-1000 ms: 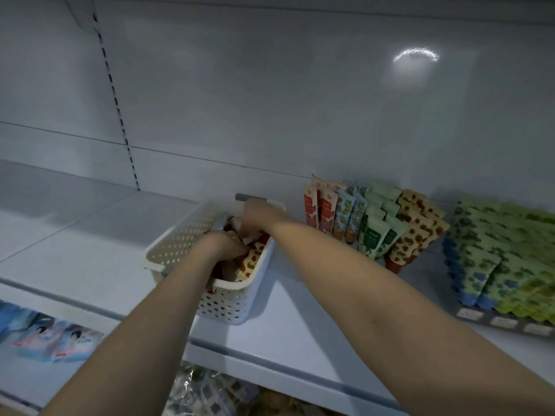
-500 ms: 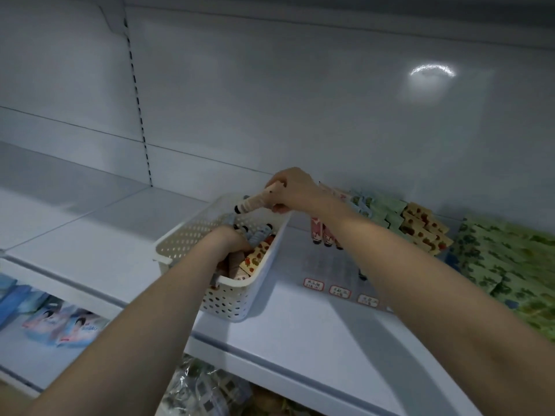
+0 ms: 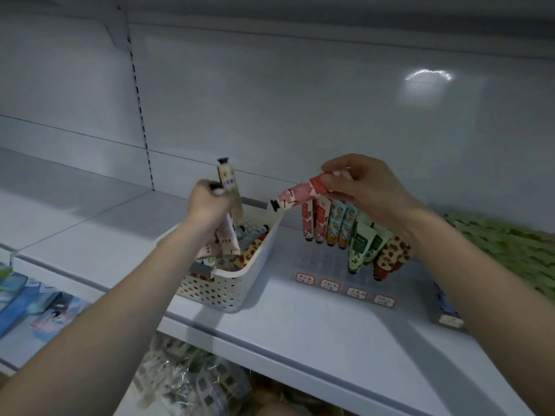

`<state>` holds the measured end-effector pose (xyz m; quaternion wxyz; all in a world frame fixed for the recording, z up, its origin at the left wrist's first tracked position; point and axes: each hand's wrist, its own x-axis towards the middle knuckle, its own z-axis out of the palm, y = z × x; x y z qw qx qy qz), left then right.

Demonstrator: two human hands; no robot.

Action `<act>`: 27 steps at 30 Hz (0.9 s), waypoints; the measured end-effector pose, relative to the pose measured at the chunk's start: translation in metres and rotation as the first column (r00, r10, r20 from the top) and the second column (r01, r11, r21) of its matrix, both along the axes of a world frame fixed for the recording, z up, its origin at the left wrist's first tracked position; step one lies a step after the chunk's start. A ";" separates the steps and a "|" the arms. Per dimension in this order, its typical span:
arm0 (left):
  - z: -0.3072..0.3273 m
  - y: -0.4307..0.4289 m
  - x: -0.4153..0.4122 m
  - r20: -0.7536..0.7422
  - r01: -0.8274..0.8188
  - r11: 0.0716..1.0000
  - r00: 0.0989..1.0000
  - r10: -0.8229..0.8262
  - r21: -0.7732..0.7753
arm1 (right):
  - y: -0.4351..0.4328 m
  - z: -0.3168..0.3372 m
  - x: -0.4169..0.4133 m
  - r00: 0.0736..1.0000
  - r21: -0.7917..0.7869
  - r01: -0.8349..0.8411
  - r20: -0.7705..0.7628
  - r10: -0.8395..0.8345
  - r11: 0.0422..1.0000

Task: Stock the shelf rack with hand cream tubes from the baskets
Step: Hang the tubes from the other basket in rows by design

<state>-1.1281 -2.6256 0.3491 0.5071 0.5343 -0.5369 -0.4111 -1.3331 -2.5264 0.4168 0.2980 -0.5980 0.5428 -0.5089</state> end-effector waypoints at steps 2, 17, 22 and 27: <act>0.018 0.025 0.003 -0.159 0.040 0.997 0.986 -0.050 -0.065 | 0.012 0.001 -0.004 0.999 -0.012 0.028 0.019 -0.027 1.000; -0.002 0.127 -0.037 -0.388 0.414 0.910 0.839 -0.382 -0.002 | 0.061 0.006 -0.006 0.993 0.033 0.076 0.088 -0.079 0.997; -0.013 0.128 -0.037 -0.380 0.400 0.917 0.848 -0.369 0.002 | 0.063 0.006 -0.015 0.998 0.098 0.062 -0.010 -0.062 0.993; -0.033 0.129 -0.030 -0.379 0.364 0.932 0.862 -0.338 -0.004 | 0.051 0.007 -0.019 0.953 -0.082 0.243 -0.162 -0.254 0.966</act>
